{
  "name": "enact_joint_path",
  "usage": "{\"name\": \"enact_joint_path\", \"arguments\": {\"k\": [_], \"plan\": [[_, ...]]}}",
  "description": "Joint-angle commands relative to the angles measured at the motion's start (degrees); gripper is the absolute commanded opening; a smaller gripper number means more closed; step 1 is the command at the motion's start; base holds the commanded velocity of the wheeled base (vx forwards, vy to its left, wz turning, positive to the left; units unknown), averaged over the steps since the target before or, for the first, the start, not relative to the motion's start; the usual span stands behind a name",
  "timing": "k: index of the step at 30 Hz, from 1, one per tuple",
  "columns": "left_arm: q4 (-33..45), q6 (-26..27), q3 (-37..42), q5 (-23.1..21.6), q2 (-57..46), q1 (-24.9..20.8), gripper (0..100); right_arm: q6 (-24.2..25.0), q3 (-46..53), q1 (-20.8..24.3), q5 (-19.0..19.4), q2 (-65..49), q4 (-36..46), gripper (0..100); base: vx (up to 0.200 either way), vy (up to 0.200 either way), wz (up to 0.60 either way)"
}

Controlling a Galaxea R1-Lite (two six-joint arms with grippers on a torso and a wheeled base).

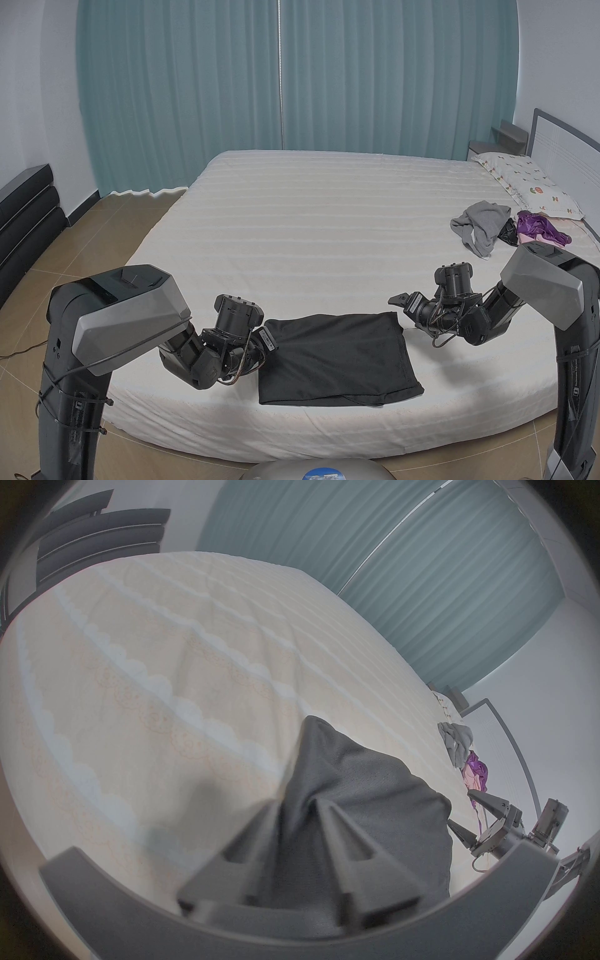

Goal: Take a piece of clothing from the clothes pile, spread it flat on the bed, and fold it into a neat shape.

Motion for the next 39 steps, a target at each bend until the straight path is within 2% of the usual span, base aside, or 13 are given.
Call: {"name": "enact_joint_path", "arguments": {"k": [1, 4, 6, 14, 19, 23, 27, 31, 35, 36, 39], "plan": [[-0.3, 0.0, 0.1, 0.0, -0.1, 0.0, 100, 0.0, 0.0, 0.0, 0.0, 0.1, 0.0, 100, 0.0, 0.0, 0.0], [-0.4, -0.3, 0.1, 0.0, -0.1, 0.0, 100, 0.0, -0.1, 0.0, 0.0, 0.0, 0.1, 100, 0.0, 0.0, 0.0], [-0.4, -2.5, -0.4, 0.2, -0.2, 0.0, 100, -0.1, -0.1, 0.0, 0.0, 0.1, 0.2, 100, 0.0, 0.0, 0.0], [-0.4, -2.9, -0.3, 0.1, -0.9, 0.9, 100, -0.1, 0.0, 0.1, 0.0, 0.2, 0.4, 100, 0.0, 0.0, 0.0], [-1.9, -6.3, -0.3, 0.2, -3.4, 2.5, 100, -0.1, 0.0, 0.1, -0.1, -0.1, 0.6, 100, 0.0, 0.0, 0.0], [-2.7, -6.4, 0.2, 0.9, -6.0, 4.3, 100, -0.1, -0.9, 0.1, -1.9, -0.4, 0.5, 100, 0.0, 0.0, 0.0], [-3.2, -6.4, 4.3, 1.4, -10.0, 6.8, 100, -0.3, -4.8, 0.0, -7.1, -3.3, 1.5, 100, 0.0, 0.0, 0.0], [-5.5, -6.5, 7.8, 4.6, -16.5, 8.7, 100, -1.9, 0.4, -0.3, -8.8, -9.8, 2.0, 100, 0.0, 0.0, 0.0], [-5.8, -5.2, 12.7, 4.8, -24.6, 8.7, 100, -3.8, 7.3, -1.6, -9.0, -17.5, 1.1, 100, 0.0, 0.0, 0.0], [-5.9, -3.1, 15.3, 5.1, -29.8, 8.7, 100, -5.9, 12.8, -2.5, -9.4, -23.2, -1.1, 100, 0.0, 0.0, 0.0], [-5.9, -2.0, 17.7, 5.9, -35.6, 8.7, 100, -8.3, 18.7, -3.8, -9.4, -29.2, -4.6, 100, 0.0, 0.0, 0.0]]}}
